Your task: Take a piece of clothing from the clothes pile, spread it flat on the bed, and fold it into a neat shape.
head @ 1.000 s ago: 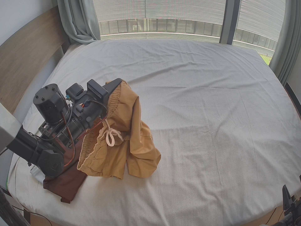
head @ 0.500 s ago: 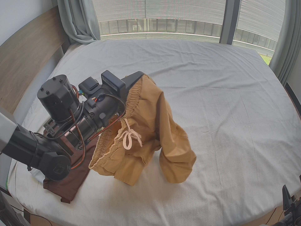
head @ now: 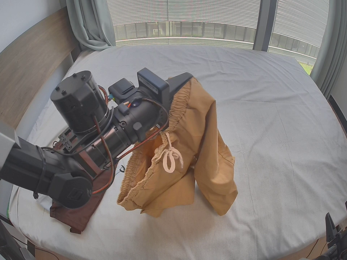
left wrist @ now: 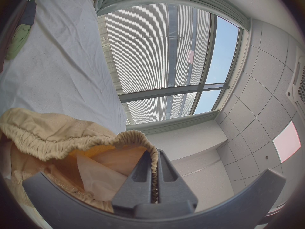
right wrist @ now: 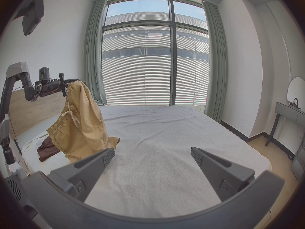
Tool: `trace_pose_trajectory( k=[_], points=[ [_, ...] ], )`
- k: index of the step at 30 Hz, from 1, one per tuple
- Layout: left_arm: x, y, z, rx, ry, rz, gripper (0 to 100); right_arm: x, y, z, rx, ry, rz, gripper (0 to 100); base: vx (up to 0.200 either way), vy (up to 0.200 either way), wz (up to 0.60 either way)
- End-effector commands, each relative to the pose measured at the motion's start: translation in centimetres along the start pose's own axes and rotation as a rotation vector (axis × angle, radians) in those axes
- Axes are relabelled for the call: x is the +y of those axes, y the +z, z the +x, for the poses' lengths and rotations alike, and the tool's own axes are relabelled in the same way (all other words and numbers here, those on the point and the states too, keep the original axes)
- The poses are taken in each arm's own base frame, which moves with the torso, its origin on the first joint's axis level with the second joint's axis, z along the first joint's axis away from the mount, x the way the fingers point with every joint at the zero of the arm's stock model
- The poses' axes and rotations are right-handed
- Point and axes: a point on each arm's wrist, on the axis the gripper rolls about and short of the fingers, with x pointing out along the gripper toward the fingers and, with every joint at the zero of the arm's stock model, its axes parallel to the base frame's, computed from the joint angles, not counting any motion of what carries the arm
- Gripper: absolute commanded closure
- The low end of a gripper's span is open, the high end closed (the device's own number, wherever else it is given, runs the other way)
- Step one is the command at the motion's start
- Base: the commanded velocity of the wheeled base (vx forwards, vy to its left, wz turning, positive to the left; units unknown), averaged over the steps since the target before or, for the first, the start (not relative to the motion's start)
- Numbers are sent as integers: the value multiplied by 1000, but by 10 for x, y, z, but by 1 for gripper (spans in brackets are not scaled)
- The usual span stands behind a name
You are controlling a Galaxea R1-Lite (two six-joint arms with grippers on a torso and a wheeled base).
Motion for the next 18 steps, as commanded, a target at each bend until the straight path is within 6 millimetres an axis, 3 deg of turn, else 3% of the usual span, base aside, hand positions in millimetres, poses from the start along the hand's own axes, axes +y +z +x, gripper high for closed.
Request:
trace_pose_trajectory(
  k=[1, 14, 18],
  points=[
    [-7, -11, 12, 36, -18, -15, 100, 0, -4, 0, -2, 0, -1, 0, 0, 0, 0],
    [7, -50, 51, 142, 24, -56, 100, 0, -4, 0, 0, 0, -1, 0, 0, 0, 0],
    [2, -65, 60, 178, 5, -66, 100, 0, -4, 0, 0, 0, -1, 0, 0, 0, 0]
  ],
)
